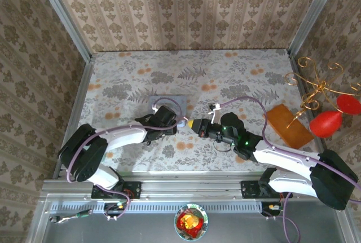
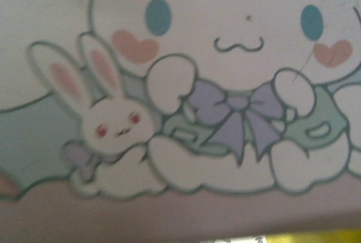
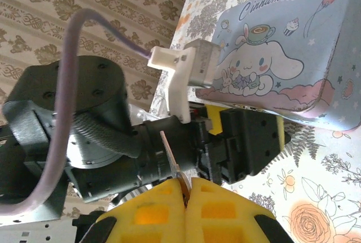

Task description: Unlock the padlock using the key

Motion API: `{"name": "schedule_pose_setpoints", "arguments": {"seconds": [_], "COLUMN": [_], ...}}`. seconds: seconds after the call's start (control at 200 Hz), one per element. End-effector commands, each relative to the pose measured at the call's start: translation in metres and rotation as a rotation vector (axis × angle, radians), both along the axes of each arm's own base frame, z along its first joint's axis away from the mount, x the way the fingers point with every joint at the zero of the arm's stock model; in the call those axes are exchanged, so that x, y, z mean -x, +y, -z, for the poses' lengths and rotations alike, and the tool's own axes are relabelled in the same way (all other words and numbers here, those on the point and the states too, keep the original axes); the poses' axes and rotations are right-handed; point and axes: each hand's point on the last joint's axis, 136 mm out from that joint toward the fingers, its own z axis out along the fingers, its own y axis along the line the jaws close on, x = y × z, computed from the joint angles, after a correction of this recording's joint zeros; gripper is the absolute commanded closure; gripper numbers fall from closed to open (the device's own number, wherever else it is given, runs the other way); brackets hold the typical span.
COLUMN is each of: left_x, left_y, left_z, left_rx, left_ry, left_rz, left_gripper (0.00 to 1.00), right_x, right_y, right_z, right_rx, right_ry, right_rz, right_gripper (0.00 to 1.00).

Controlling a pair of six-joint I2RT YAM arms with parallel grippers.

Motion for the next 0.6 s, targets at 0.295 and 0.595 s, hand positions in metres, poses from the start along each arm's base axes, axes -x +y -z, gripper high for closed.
{"name": "schedule_pose_setpoints", "arguments": {"seconds": [0.295, 0.595], "left_x": [-0.031, -0.013], "left_y": [-0.021, -0.007], "left_z": [-0.015, -0.023], "left_rx": [0.007, 0.193], "left_ry": [-0.068, -0.137], "left_rz": [0.041, 0.178], "left_gripper": [0.26, 0.3], "right_x": [0.004, 0.004], "right_y": [-0.003, 0.0], "right_z": [-0.005, -0.001], "right_rx": [0.008, 0.005], "right_ry": [-0.009, 0.003], "right_rz": [0.0, -0.006], "right_gripper": [1.0, 1.0]}}
